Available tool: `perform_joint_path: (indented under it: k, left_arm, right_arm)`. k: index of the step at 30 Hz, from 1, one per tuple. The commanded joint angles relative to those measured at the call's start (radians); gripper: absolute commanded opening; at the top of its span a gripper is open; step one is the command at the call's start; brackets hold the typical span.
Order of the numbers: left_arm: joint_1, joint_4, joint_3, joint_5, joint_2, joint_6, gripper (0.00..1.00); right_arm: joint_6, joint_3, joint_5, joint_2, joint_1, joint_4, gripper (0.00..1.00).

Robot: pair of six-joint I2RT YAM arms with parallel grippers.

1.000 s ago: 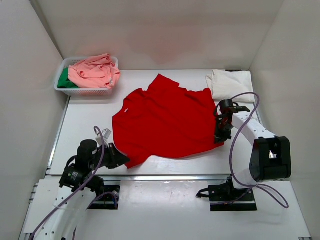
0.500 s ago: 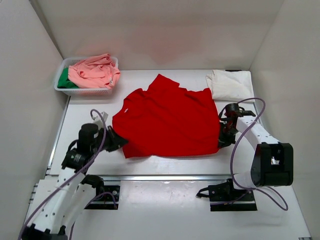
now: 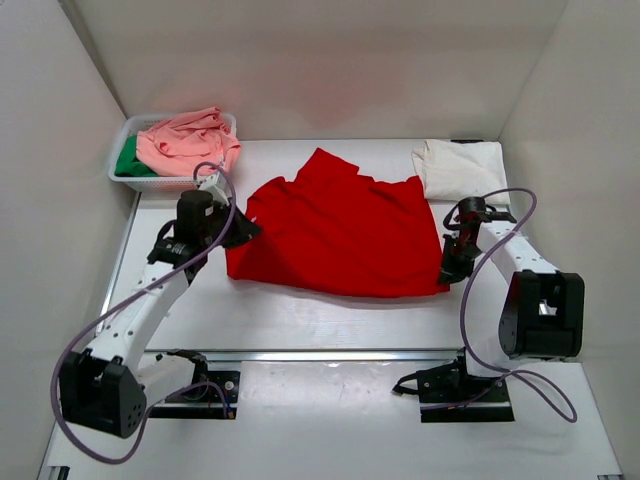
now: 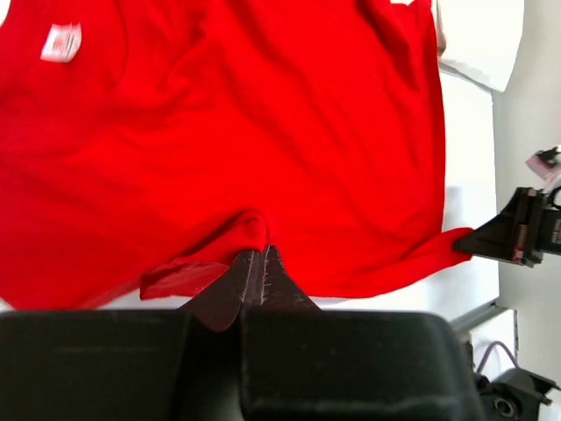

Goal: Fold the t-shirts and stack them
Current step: Fold the flattened tshirt in 1/3 of the way

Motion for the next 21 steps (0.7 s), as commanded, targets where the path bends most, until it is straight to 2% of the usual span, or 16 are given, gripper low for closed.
perform_joint_path:
  k: [1, 12, 21]
  left_arm:
    - [0.002, 0.086, 0.085, -0.01, 0.069, 0.05, 0.0]
    - [0.044, 0.179, 0.192, -0.022, 0.248, 0.062, 0.0]
    - [0.07, 0.213, 0.169, -0.05, 0.27, 0.061, 0.0]
  right_arm:
    - [-0.003, 0.064, -0.013, 0.032, -0.016, 0.023, 0.0]
    - [0.011, 0.138, -0.027, 0.094, -0.037, 0.056, 0.0]
    - [0.003, 0.247, -0.04, 0.189, -0.032, 0.067, 0.0]
